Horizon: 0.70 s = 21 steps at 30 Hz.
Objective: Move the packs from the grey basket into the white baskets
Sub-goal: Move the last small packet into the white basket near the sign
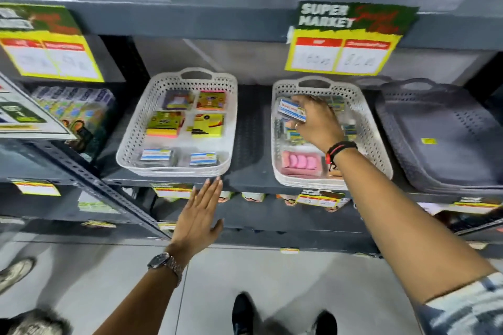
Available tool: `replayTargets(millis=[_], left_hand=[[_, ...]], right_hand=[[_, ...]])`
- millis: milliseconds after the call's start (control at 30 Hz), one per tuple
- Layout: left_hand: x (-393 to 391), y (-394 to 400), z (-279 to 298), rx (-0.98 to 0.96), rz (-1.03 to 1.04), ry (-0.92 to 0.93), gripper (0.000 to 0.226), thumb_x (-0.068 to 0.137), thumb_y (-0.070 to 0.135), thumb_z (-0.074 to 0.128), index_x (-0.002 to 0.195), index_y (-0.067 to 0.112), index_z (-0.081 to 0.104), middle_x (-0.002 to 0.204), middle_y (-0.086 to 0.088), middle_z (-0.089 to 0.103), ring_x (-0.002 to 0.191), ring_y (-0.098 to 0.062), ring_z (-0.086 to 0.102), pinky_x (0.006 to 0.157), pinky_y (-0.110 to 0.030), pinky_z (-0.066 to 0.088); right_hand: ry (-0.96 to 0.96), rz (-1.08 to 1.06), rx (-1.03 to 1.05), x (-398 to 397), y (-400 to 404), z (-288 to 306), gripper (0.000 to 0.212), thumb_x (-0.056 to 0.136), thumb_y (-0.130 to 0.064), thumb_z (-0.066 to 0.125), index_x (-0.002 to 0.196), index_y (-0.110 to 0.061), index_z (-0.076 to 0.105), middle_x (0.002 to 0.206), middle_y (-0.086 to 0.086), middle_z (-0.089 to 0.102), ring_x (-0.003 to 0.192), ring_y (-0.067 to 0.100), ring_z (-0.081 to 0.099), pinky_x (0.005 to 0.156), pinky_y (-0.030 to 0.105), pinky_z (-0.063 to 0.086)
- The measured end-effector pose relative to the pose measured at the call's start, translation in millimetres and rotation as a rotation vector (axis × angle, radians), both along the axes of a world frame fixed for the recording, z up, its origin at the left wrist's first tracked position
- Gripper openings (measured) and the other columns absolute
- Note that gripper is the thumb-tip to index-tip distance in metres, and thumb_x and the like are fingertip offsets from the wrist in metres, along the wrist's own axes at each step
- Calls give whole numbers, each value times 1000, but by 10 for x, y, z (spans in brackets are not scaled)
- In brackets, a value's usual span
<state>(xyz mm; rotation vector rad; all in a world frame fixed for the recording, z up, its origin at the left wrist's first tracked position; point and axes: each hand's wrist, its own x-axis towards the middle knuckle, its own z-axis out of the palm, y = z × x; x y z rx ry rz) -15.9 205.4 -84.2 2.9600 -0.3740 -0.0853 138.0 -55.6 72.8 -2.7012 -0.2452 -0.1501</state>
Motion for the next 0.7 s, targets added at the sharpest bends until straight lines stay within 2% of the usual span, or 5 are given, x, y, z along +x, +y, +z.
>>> replayTargets(millis=[100,333,433,533,700], left_hand=[[-26,110,-20,-16,10,-8,86,85,35,55,151,10,5,160,-2,4,148,-24,2,120,-45,8],[-42,283,-107,-69,39,15,88,87,35,53,151,12,-2,161,-1,-1,148,-21,-3,121,-44,9],[-36,289,-113,-107,44,11,89,86,35,55,152,12,0,161,0,0,148,-20,-3,121,-44,7],[-31,286,-125,-105,48,17,90,86,36,52,151,14,-6,160,2,-6,148,-17,-8,121,-41,1],[-29,269,-126,-138,58,11,91,84,33,54,152,14,-4,161,3,-3,147,-14,-10,120,-38,-3]], right_hand=[[56,91,30,23,476,14,57,74,-25,77,125,-12,56,124,13,63,114,30,59,93,36,47],[230,313,-53,-5,1373,-128,66,66,-32,84,124,-15,59,128,8,62,117,28,57,96,41,49],[274,372,-142,-32,1586,-267,63,65,-33,85,120,-15,59,125,6,63,116,26,57,93,41,51],[297,405,-201,-50,1710,-377,64,64,-35,85,120,-17,59,125,5,64,114,26,58,91,39,52],[306,429,-210,-63,1751,-496,56,71,-28,81,120,-14,60,125,6,64,115,27,57,92,38,51]])
